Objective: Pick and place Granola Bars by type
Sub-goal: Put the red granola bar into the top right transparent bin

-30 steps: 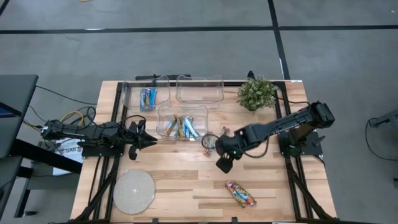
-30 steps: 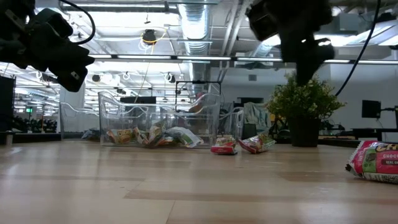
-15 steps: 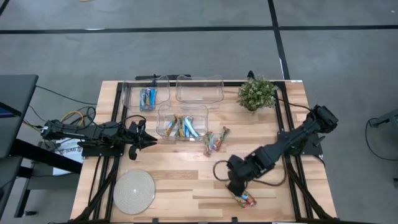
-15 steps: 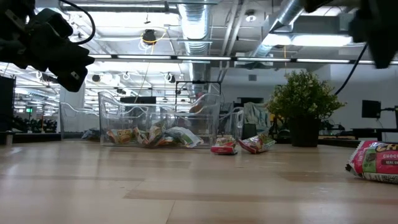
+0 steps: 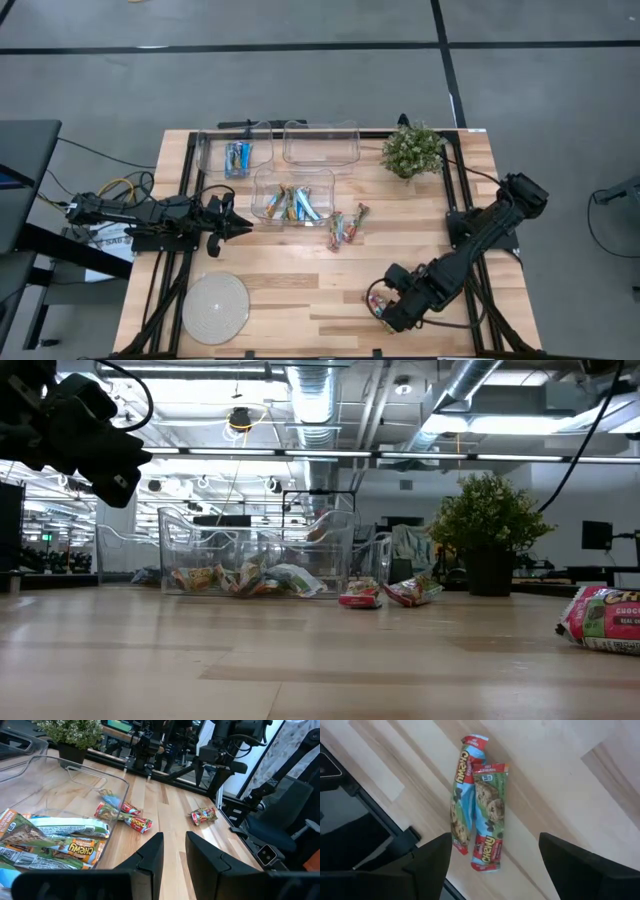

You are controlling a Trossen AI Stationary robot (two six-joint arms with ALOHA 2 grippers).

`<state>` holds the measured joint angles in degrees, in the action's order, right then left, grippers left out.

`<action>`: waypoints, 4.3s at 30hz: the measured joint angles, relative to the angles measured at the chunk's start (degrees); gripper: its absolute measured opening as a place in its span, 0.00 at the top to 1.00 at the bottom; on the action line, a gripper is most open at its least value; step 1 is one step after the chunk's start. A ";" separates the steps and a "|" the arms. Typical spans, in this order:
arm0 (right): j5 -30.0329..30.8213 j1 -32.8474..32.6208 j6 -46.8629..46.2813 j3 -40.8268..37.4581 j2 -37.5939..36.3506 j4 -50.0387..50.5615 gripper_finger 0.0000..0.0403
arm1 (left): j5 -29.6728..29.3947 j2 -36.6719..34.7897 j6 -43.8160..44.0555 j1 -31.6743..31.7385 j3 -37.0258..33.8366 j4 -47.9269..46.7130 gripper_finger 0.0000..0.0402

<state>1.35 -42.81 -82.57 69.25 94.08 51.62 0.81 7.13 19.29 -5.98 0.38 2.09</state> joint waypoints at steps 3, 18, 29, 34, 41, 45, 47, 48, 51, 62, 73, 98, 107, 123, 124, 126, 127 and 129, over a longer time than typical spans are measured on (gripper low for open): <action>0.10 -0.35 -0.35 0.00 0.00 -0.56 0.27 | -0.05 -0.01 0.00 0.00 0.00 0.00 0.82; -3.90 0.18 6.65 6.67 13.01 -7.41 0.27 | -0.15 0.01 0.00 0.02 -0.01 -0.03 0.82; -4.44 0.92 8.08 9.10 17.26 -7.10 0.27 | -0.15 0.01 0.00 0.02 -0.02 -0.03 0.82; -4.68 0.94 8.57 9.09 17.83 -9.08 0.28 | -0.15 0.01 0.00 0.02 -0.02 -0.02 0.82; -4.42 0.94 8.63 9.02 17.81 -7.06 0.33 | -0.15 0.01 0.00 0.02 -0.01 -0.03 0.82; -4.01 0.96 8.98 9.01 17.81 -7.02 0.36 | -0.15 0.01 0.00 0.02 0.00 -0.02 0.82; -4.03 1.14 9.07 8.85 17.97 -7.22 0.37 | -0.15 0.01 0.00 0.02 -0.02 -0.02 0.82; -4.24 1.34 9.07 8.85 18.50 -7.54 0.38 | -0.15 0.01 0.00 0.02 -0.02 -0.02 0.82; -4.62 1.60 9.48 8.68 19.96 -8.36 0.40 | -0.15 0.00 0.00 0.02 -0.01 -0.02 0.82; -4.18 2.32 11.04 8.81 21.44 -10.60 0.49 | -0.15 -0.01 0.00 0.02 -0.02 -0.02 0.82; -4.03 4.35 12.56 8.79 21.53 -10.23 0.73 | -0.12 0.01 0.00 0.02 -0.02 -0.02 0.82; -6.15 9.71 19.16 8.79 21.53 -24.51 0.84 | -0.15 0.00 0.00 0.02 -0.01 -0.03 0.82; -7.55 9.47 20.11 8.79 21.53 -23.15 0.84 | -0.12 0.01 0.00 0.01 -0.01 -0.03 0.82; -7.39 9.58 21.72 8.79 21.53 -21.48 0.99 | -0.12 0.01 0.00 0.00 -0.01 -0.02 0.82; -7.39 9.58 21.73 8.79 21.53 -21.49 0.99 | -0.12 0.01 0.00 0.01 -0.02 -0.03 0.82; -7.38 9.58 21.73 8.79 21.53 -21.51 0.99 | -0.12 0.01 0.00 0.01 -0.02 -0.02 0.82; -7.37 9.58 21.73 8.79 21.53 -21.58 0.99 | -0.13 0.01 0.00 0.00 -0.02 -0.02 0.82; -7.29 9.70 21.75 8.79 21.53 -21.95 1.00 | -0.14 0.01 0.00 0.02 -0.02 -0.02 0.82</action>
<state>-5.94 -33.11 -60.82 78.04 115.61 29.67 0.67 7.14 19.29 -5.96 0.36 2.07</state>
